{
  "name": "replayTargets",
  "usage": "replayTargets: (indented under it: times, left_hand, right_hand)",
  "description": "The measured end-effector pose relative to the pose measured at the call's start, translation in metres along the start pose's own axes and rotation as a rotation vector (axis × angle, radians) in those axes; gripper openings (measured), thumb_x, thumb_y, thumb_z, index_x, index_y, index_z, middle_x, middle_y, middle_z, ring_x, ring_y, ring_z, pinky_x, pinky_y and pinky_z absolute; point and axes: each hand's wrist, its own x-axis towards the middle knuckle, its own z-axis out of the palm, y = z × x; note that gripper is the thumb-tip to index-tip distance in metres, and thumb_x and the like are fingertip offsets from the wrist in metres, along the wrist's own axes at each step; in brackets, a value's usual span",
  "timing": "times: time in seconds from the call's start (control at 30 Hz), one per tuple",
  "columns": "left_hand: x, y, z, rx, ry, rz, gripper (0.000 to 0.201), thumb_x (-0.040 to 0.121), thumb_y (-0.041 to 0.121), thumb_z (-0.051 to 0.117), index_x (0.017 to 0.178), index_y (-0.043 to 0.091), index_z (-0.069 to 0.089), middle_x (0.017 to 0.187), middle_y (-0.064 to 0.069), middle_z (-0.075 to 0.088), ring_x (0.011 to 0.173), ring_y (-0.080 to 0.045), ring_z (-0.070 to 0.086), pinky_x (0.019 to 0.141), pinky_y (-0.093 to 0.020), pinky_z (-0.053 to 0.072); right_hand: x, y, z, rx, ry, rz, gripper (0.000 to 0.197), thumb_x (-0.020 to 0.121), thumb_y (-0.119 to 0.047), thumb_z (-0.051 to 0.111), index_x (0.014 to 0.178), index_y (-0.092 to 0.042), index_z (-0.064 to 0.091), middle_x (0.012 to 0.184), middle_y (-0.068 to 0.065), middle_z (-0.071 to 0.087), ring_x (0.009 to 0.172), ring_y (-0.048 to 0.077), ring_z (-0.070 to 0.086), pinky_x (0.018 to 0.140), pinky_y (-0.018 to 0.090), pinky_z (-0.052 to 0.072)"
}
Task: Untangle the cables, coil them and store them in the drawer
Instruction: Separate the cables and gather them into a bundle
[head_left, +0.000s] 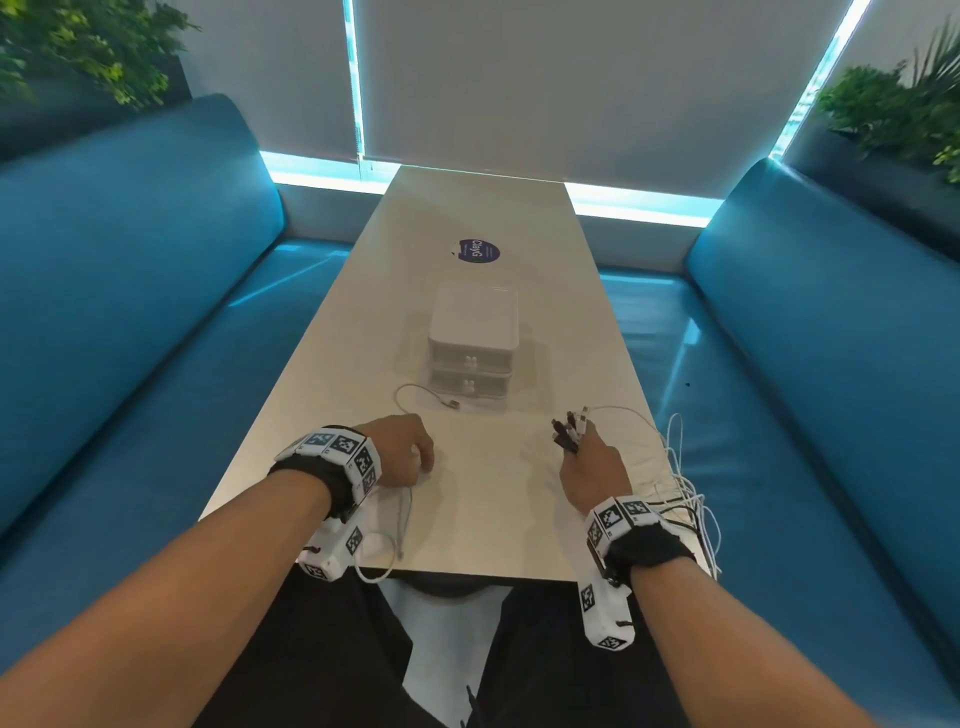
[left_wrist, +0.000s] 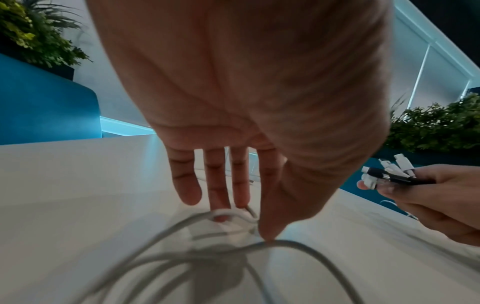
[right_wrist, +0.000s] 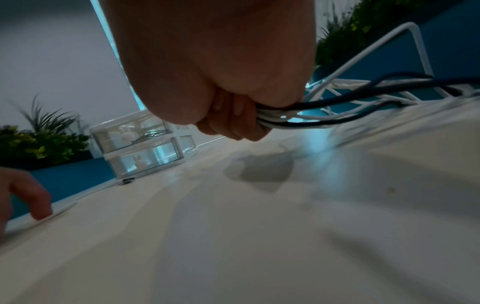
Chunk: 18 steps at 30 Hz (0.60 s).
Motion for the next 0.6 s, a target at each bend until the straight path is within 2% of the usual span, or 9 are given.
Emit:
replayTargets:
  times: [0.1,0.17,0.23,0.27,0.33,0.4,0.43,0.5,0.6]
  left_hand:
    - [-0.001,0.000,0.002,0.056,0.008,0.032,0.010,0.076,0.017,0.068,0.076,0.026,0.073,0.109,0.005,0.062,0.089,-0.014,0.062,0.076,-0.027,0.053]
    - [-0.002,0.000,0.003,0.088,0.017,0.045,0.007,0.078,0.018,0.070,0.077,0.024,0.072,0.109,0.004,0.058,0.088,-0.014,0.059,0.074,-0.025,0.049]
    - [-0.003,0.000,0.004,0.103,-0.004,0.054,0.016,0.084,0.011,0.064,0.080,0.025,0.072,0.112,0.002,0.055,0.093,-0.016,0.058,0.076,-0.026,0.047]
    - [-0.004,0.000,0.004,0.106,-0.020,0.053,0.024,0.086,0.006,0.058,0.082,0.025,0.072,0.112,0.002,0.054,0.095,-0.017,0.058,0.080,-0.027,0.048]
    - [-0.005,-0.002,0.004,0.102,-0.043,0.039,0.033,0.088,0.002,0.053,0.087,0.028,0.073,0.112,0.003,0.053,0.097,-0.017,0.058,0.087,-0.032,0.051]
    - [-0.006,-0.003,0.004,0.101,-0.063,0.024,0.034,0.086,0.004,0.054,0.090,0.033,0.072,0.113,0.006,0.050,0.098,-0.016,0.057,0.090,-0.036,0.053]
    - [-0.006,-0.002,0.004,0.106,-0.075,0.017,0.034,0.084,0.006,0.055,0.089,0.036,0.070,0.114,0.006,0.048,0.099,-0.016,0.057,0.091,-0.036,0.053]
    - [-0.006,0.000,0.003,0.116,-0.102,0.006,0.029,0.078,0.013,0.059,0.086,0.040,0.067,0.115,0.007,0.043,0.101,-0.017,0.056,0.090,-0.038,0.053]
    - [-0.004,0.001,0.004,0.120,-0.123,-0.005,0.026,0.071,0.019,0.066,0.080,0.044,0.062,0.112,0.008,0.040,0.096,-0.017,0.056,0.084,-0.036,0.055]
  right_hand:
    - [-0.003,-0.001,0.003,-0.042,-0.036,-0.003,0.057,0.093,-0.012,0.044,0.148,-0.017,0.031,0.117,0.019,0.064,0.107,0.039,0.062,0.088,0.041,0.049]
    - [-0.005,0.000,0.005,-0.083,-0.057,-0.026,0.066,0.090,-0.011,0.043,0.153,-0.023,0.024,0.118,0.018,0.064,0.106,0.037,0.062,0.089,0.041,0.050]
    - [-0.007,0.001,0.008,-0.138,-0.069,-0.033,0.070,0.090,-0.013,0.043,0.154,-0.024,0.019,0.118,0.017,0.064,0.104,0.036,0.063,0.088,0.041,0.052]
    - [-0.007,0.002,0.009,-0.158,-0.066,-0.025,0.066,0.090,-0.013,0.042,0.153,-0.021,0.021,0.117,0.017,0.064,0.103,0.036,0.063,0.086,0.041,0.052]
    - [-0.008,0.001,0.011,-0.173,-0.050,0.004,0.047,0.093,-0.014,0.042,0.139,-0.011,0.037,0.115,0.017,0.063,0.102,0.035,0.063,0.085,0.041,0.052]
    - [-0.007,-0.003,0.009,-0.172,-0.023,0.031,0.028,0.097,-0.018,0.042,0.121,-0.008,0.049,0.115,0.016,0.063,0.103,0.034,0.063,0.086,0.041,0.052]
    - [-0.006,-0.005,0.008,-0.167,-0.001,0.038,0.025,0.098,-0.019,0.043,0.117,-0.007,0.051,0.115,0.016,0.063,0.104,0.034,0.063,0.087,0.040,0.052]
    - [-0.003,-0.008,0.005,-0.156,0.023,0.055,0.026,0.099,-0.021,0.043,0.118,-0.005,0.050,0.118,0.017,0.062,0.107,0.035,0.062,0.089,0.041,0.051]
    - [-0.006,-0.008,0.006,-0.201,0.020,0.072,0.036,0.100,-0.019,0.042,0.132,-0.003,0.040,0.122,0.018,0.060,0.111,0.035,0.061,0.089,0.040,0.049]
